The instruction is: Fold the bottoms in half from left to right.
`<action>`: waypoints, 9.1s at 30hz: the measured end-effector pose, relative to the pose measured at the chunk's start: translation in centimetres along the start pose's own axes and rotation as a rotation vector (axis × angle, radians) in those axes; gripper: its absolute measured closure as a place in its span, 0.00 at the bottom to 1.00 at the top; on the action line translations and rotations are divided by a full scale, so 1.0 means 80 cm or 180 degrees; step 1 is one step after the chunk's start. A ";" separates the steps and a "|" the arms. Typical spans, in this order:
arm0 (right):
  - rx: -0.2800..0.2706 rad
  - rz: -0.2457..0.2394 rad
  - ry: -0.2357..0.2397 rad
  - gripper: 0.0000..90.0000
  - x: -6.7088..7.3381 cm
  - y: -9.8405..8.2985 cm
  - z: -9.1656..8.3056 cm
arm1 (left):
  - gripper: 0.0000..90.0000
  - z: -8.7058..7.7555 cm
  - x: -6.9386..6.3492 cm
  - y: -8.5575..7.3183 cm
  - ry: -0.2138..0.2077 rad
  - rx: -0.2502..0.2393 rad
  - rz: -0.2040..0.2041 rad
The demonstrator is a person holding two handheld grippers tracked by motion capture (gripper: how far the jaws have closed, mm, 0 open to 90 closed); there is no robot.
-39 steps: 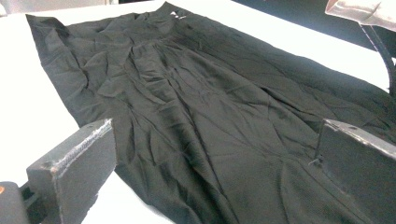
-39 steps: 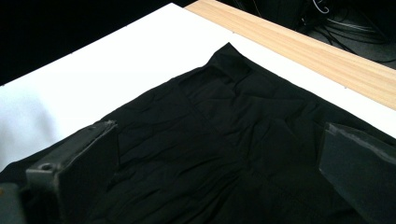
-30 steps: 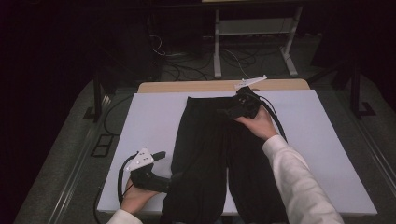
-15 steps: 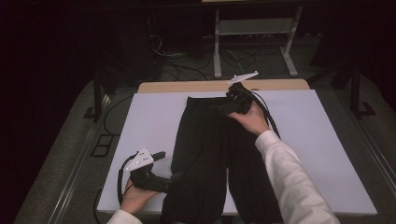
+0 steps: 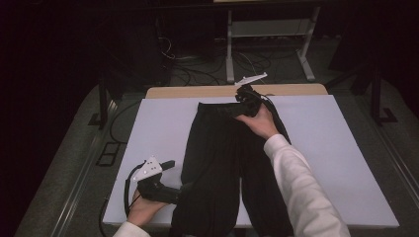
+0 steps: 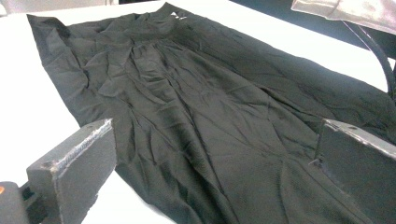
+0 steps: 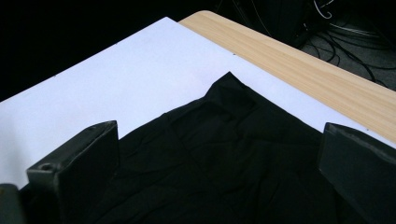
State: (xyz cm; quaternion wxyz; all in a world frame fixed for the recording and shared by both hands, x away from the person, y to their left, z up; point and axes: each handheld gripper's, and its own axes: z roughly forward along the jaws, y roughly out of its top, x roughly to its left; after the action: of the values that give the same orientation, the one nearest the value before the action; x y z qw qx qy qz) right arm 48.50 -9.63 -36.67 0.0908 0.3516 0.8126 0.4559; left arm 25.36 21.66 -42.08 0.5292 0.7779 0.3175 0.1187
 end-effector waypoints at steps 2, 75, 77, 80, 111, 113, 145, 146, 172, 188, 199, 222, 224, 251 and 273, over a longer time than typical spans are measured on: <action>0.0006 0.0001 -0.0003 0.00 0.000 0.001 0.002 | 0.00 0.000 0.000 0.000 -0.0002 -0.0001 -0.0004; 0.0391 0.0155 -0.0212 0.19 0.007 0.024 0.183 | 0.00 0.001 0.000 0.000 -0.0070 -0.0013 -0.0022; 0.0400 0.0161 -0.0234 0.25 0.007 0.024 0.186 | 0.00 0.001 0.000 0.000 -0.0070 -0.0012 -0.0022; 0.0418 0.0175 -0.0262 0.33 0.008 0.024 0.190 | 0.00 0.001 0.000 0.000 -0.0070 -0.0008 -0.0017; 0.0633 0.0536 -0.0348 0.95 0.001 0.023 0.190 | 0.00 0.000 0.001 -0.001 -0.0074 -0.0009 -0.0121; 0.0630 0.0535 -0.0367 0.95 0.002 0.023 0.189 | 0.00 -0.001 0.000 -0.002 -0.0073 0.0018 -0.0170; 0.0472 0.0533 -0.0364 0.95 0.010 0.027 0.169 | 0.00 -0.031 -0.012 -0.025 -0.0198 0.0750 -0.0276; 0.0470 0.0539 -0.0360 0.95 0.011 0.028 0.168 | 0.00 -0.031 -0.012 -0.026 -0.0232 0.0770 -0.0248; 0.0410 0.0496 -0.0328 0.95 0.012 0.031 0.164 | 0.47 -0.035 -0.002 -0.045 -0.0948 0.1320 -0.0251; 0.0393 0.0489 -0.0327 0.95 0.010 0.033 0.157 | 0.90 -0.029 0.006 -0.051 -0.0975 0.1500 -0.0471; 0.0393 0.0460 -0.0310 0.95 0.012 0.033 0.157 | 0.98 -0.026 0.004 -0.044 -0.1020 0.1484 -0.0429; 0.0300 0.0494 -0.0473 0.95 -0.016 0.048 0.117 | 0.98 -0.003 -0.024 0.002 -0.1312 0.1240 -0.0089; 0.0296 0.0500 -0.0489 0.95 -0.017 0.049 0.114 | 0.98 0.000 -0.024 0.003 -0.1338 0.1204 -0.0098; 0.0250 0.0521 -0.0601 0.95 -0.044 0.048 0.071 | 0.98 0.034 -0.057 0.039 -0.1766 0.0975 -0.0064; 0.0217 0.0580 -0.0690 0.95 -0.066 0.033 0.041 | 0.98 0.066 -0.083 0.057 -0.2000 0.0900 -0.0066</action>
State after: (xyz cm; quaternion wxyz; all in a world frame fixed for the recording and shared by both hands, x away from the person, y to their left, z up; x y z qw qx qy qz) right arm 55.17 -9.97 -37.28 0.1243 0.4739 0.7777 0.3938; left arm 24.66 12.52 -39.18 0.4892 0.8388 0.1602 -0.1772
